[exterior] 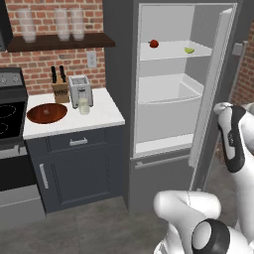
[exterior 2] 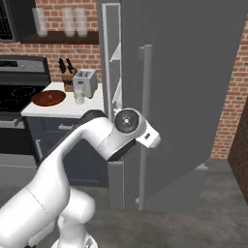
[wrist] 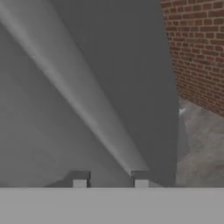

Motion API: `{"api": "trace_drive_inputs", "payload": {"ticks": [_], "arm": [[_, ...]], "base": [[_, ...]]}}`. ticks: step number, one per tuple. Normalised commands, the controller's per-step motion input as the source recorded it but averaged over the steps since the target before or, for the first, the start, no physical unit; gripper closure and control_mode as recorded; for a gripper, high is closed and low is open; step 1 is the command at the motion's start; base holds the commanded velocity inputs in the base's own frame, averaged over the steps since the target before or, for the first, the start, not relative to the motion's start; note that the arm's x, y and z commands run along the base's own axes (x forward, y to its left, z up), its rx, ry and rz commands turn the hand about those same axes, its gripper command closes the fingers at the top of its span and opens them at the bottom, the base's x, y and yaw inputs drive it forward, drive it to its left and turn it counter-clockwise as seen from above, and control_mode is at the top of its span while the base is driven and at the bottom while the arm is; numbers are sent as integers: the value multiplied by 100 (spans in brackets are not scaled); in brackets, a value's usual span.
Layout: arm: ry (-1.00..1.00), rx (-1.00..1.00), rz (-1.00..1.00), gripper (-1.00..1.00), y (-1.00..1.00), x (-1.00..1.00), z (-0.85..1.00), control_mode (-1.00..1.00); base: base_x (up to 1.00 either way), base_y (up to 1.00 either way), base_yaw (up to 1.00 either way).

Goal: Grab a lemon wedge from the fridge and one ice cube from the ice bowl, and put them in the glass of lemonade.

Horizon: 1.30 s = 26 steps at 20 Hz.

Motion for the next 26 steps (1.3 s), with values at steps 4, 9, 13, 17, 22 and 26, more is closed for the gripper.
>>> {"api": "trace_drive_inputs", "payload": {"ticks": [4,9,13,17,22,26], "arm": [[0,0,0,-100,0,-46,69,-100],[0,-2,0,-100,19,-24,52,-100],[7,-6,0,-100,43,-1,30,-100],[15,-8,0,-100,61,5,13,-100],[25,-15,0,-100,66,62,0,-100],[23,-26,10,-100,63,67,-8,-100]], "base": [[0,0,0],[0,0,0],[0,0,0],[0,0,0],[0,0,0],[0,0,0]]}}
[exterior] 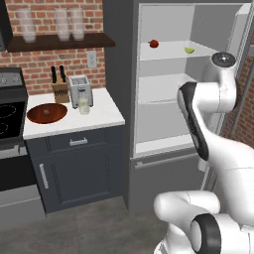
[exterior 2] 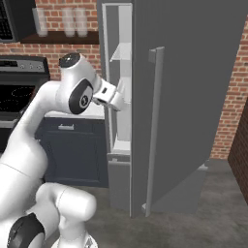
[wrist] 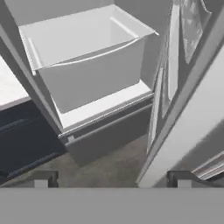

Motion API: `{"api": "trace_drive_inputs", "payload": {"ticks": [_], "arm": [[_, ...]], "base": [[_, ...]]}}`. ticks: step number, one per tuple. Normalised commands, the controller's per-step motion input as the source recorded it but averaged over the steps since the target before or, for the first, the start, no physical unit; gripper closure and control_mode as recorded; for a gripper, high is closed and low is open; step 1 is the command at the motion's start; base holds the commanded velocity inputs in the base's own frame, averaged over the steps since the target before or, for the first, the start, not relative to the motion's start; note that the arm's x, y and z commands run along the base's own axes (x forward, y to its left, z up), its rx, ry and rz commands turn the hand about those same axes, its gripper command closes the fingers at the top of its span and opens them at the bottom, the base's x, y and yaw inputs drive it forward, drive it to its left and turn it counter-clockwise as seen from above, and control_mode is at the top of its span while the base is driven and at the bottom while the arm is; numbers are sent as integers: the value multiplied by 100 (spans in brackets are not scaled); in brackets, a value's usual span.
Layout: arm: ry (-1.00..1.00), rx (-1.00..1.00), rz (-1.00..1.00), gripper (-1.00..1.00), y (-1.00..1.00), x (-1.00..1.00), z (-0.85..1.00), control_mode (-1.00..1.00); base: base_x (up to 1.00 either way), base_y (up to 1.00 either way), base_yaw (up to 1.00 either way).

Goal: Grab a lemon wedge from the fridge and one ice cube from the ice bowl, and put them in the glass of lemonade.

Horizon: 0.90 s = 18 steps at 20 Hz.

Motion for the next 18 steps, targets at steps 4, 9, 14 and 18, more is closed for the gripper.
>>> {"api": "trace_drive_inputs", "payload": {"ticks": [4,9,14,18], "arm": [[16,-35,21,-100,25,81,-36,-100],[7,-33,26,-100,-23,87,-57,-100],[15,-17,19,-100,-47,100,-38,-100],[23,-10,5,-100,-69,91,-6,-100]], "base": [[0,0,0],[0,0,0],[0,0,0],[0,0,0]]}}
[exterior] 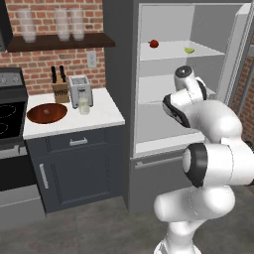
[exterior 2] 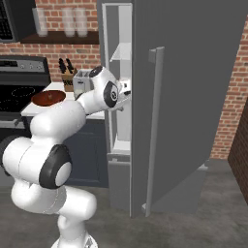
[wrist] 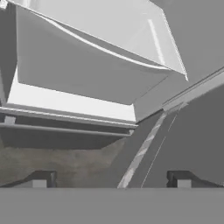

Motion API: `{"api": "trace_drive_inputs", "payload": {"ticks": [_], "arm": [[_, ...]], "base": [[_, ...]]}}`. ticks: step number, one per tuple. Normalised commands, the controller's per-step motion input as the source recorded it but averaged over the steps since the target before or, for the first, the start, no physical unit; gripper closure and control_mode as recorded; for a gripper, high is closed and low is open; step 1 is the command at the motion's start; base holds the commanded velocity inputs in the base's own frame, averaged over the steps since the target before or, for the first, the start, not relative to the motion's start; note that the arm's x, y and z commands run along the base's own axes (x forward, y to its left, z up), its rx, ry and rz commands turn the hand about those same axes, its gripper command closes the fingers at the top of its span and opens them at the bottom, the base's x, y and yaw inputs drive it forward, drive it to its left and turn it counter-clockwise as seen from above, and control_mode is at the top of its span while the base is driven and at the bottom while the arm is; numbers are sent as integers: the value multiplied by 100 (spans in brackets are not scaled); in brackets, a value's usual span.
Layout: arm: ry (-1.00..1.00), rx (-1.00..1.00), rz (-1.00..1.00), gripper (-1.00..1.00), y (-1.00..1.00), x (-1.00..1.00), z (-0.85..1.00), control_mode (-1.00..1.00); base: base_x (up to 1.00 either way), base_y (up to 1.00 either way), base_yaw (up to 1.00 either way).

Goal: Grab a lemon wedge from the fridge and one ice cube from the ice bowl, and put them in the glass of lemonade.

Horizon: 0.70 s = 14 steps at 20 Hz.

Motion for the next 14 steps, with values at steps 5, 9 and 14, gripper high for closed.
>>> {"api": "trace_drive_inputs", "payload": {"ticks": [5,9,14], "arm": [[17,-6,-8,-100,-100,-16,-1,-100],[9,-1,-18,-100,-100,-64,-16,-100],[0,0,-15,-100,-100,-79,-27,-100]], "base": [[0,0,0],[0,0,0],[0,0,0]]}}
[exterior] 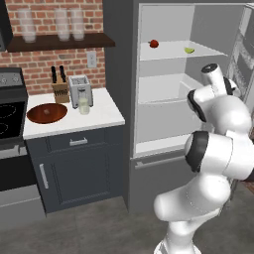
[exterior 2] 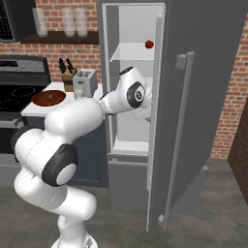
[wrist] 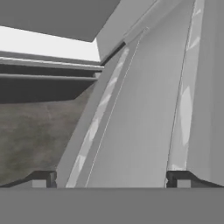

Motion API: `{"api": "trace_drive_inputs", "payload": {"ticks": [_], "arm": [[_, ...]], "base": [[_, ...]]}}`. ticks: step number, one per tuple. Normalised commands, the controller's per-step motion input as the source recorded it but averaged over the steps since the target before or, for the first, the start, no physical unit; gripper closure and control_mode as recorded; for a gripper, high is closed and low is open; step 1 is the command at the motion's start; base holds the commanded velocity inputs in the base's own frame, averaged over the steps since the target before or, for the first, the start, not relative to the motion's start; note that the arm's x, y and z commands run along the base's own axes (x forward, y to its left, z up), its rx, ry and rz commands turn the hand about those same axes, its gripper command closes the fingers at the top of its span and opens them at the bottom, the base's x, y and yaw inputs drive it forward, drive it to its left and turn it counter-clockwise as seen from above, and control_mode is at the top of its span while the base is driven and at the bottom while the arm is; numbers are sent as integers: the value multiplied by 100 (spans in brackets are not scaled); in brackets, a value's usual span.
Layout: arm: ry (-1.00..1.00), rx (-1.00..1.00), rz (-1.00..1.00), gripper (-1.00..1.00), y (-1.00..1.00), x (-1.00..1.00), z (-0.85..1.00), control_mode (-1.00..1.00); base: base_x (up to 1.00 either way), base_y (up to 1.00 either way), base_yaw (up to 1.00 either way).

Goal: Grab a lemon wedge from the fridge and one ice cube from the ice bowl, and put them in the glass of lemonade.

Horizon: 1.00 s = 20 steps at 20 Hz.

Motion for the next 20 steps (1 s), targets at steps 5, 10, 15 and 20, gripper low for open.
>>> {"api": "trace_drive_inputs", "payload": {"ticks": [5,10,15,20], "arm": [[-2,0,-11,-100,-88,-76,-9,-100],[-13,0,0,-100,45,-23,11,-100],[-15,8,0,-100,88,-5,0,-100],[-22,25,0,-100,100,-9,0,-100]], "base": [[0,0,0],[0,0,0],[0,0,0],[0,0,0]]}}
